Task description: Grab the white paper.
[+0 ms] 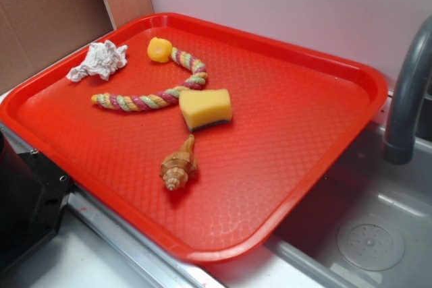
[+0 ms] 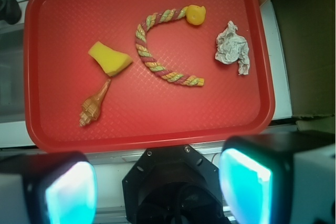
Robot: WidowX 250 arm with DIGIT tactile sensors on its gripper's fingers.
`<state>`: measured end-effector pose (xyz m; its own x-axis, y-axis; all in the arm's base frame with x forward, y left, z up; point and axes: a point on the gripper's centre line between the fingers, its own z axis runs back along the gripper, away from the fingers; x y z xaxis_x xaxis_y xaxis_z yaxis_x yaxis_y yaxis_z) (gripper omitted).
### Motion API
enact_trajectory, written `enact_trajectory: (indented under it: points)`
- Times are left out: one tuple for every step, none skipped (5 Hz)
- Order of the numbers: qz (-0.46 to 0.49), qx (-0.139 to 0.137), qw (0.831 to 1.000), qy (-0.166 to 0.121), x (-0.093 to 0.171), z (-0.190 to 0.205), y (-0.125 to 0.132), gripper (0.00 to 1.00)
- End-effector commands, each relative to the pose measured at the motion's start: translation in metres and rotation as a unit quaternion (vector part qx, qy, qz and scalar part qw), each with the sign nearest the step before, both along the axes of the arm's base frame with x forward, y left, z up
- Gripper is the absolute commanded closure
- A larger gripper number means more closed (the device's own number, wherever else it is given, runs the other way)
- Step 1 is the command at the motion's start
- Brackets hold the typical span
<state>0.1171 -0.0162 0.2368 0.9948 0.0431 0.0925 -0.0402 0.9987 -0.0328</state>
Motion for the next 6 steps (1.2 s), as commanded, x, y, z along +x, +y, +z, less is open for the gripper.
enact_trajectory:
  points:
    - [0.0,0.0,1.0,0.0,0.0,0.0,0.0,0.0]
    - [0.045,-0.008,0.999,-0.012,0.005,-0.003,0.006,0.0]
    - [0.132,-0.02,0.991,-0.03,0.009,-0.01,0.018,0.0]
    - [0.22,-0.003,0.975,-0.035,0.016,-0.024,0.032,0.0]
    - [0.299,0.008,0.953,-0.048,0.033,-0.047,0.044,0.0]
    - [0.377,0.021,0.922,-0.084,0.048,-0.068,0.055,0.0]
